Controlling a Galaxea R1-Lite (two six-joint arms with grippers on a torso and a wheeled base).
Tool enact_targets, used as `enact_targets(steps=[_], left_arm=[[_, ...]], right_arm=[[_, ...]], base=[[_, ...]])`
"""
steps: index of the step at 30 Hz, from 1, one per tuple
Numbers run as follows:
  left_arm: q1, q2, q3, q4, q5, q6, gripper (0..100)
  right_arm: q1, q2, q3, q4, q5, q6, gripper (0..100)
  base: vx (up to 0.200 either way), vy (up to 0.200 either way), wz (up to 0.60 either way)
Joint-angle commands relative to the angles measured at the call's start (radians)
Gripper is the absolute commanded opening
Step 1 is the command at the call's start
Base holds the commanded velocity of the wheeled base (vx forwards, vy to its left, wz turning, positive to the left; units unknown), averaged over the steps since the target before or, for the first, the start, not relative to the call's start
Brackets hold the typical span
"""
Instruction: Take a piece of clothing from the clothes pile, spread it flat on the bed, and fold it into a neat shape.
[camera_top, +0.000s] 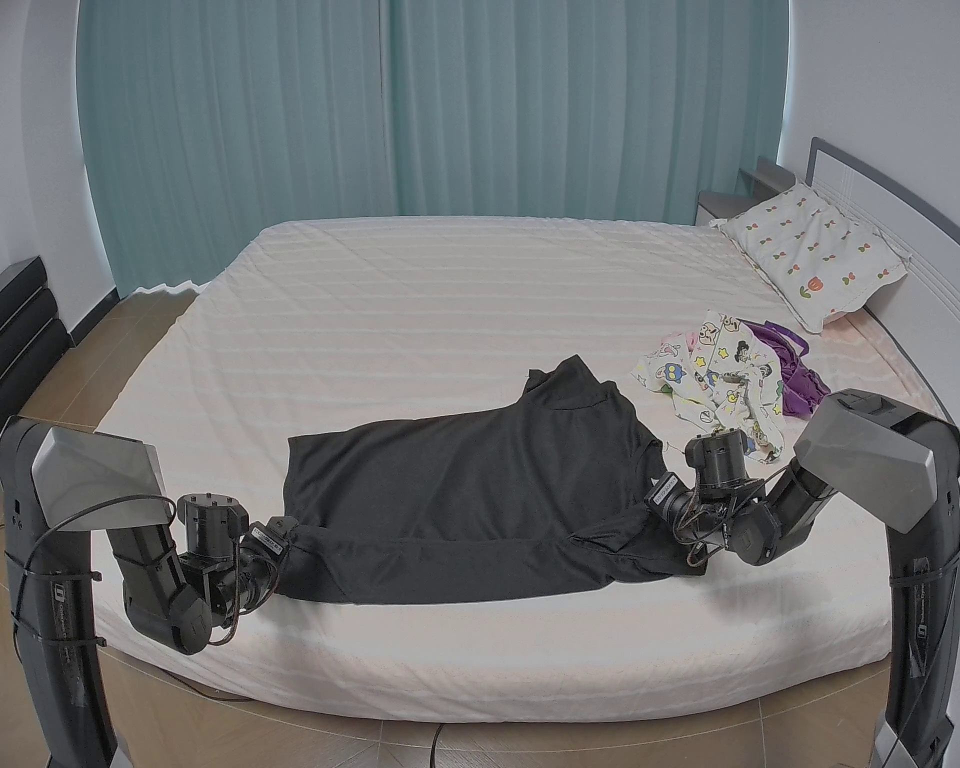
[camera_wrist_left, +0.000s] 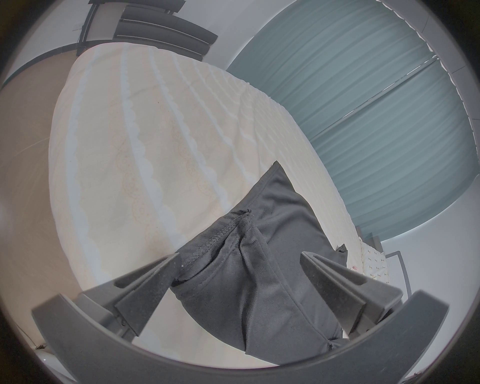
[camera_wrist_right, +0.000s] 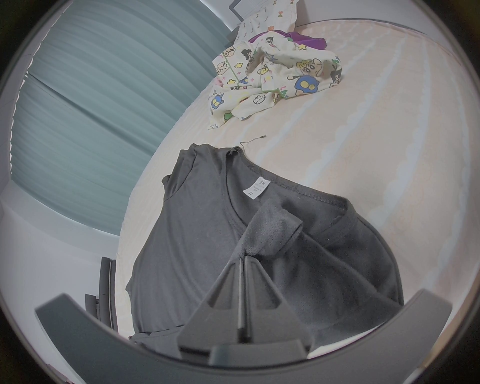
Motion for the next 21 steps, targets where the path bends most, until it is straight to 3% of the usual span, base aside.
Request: enact_targets(steps=[1,13,21], left_arm=[[-0.002,0.007,-0.001,0.000,0.001,0.000,100],[-0.004,0.008,-0.001,-0.002,0.001,0.002,100],[-0.004,0.008,0.000,0.000,0.001,0.002,100]], right_arm=[[0.005,-0.073,0.031,0.003,0.005,0.000,0],[0.030,-0.226,0.053,0.261,0.026,-0.037,0],[0.054,-0.223,0.085,0.313,0.023,-0.105,0]], base=[[0.000,0.000,0.00],[0.000,0.000,0.00],[0.000,0.000,0.00]])
